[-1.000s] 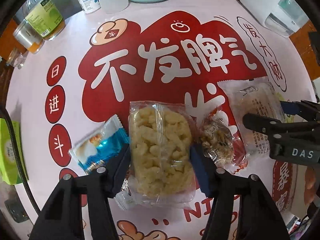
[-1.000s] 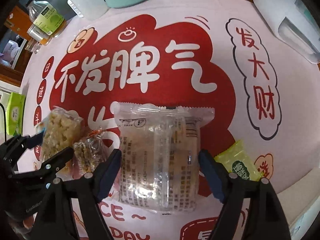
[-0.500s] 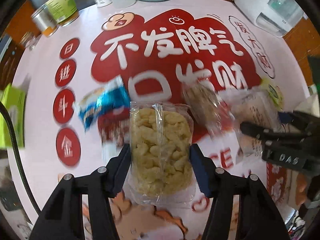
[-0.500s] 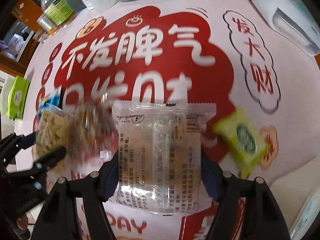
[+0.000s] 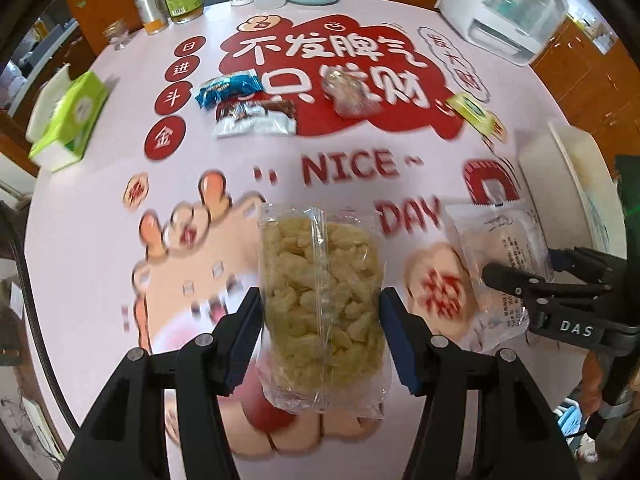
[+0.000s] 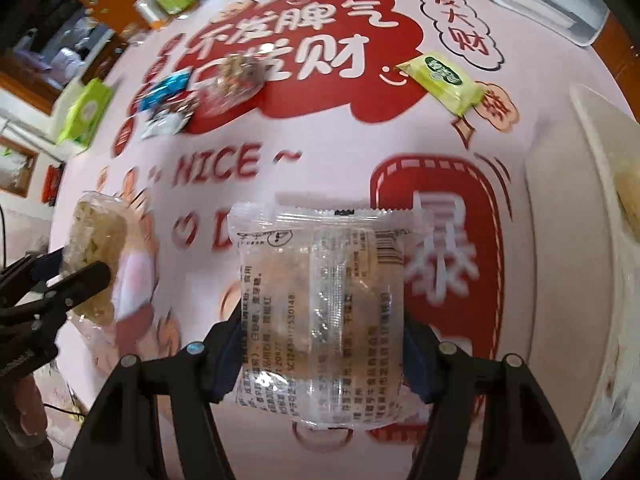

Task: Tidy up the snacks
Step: 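Carry the puffed-snack bag and clear packet into the white tray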

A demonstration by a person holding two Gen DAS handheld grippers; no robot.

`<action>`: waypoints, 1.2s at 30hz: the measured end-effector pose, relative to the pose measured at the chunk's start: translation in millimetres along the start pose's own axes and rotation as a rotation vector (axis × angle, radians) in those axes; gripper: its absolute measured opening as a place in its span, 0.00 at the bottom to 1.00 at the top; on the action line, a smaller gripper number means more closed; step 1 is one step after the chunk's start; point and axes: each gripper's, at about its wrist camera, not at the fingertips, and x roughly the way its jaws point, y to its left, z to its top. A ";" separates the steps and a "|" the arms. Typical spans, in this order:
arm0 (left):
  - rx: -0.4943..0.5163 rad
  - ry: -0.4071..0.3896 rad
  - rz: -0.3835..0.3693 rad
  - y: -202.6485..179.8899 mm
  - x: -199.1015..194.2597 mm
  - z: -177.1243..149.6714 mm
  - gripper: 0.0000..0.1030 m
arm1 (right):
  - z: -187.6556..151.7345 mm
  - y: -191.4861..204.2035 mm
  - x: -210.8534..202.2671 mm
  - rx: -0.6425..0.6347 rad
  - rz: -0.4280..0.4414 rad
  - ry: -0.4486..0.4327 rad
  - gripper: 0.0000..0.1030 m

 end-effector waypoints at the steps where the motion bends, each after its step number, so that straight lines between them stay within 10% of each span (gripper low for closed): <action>1: 0.000 -0.007 0.001 -6.5 -7.3 -8.3 0.56 | -11.0 1.1 -7.4 -0.006 0.008 -0.010 0.64; 17: 0.076 -0.252 -0.058 -182.1 -101.0 -45.2 0.56 | -100.2 -86.0 -162.6 -0.040 0.049 -0.264 0.64; 36: 0.254 -0.348 -0.057 -366.3 -102.8 50.9 0.56 | -94.6 -231.4 -254.4 0.127 -0.140 -0.469 0.66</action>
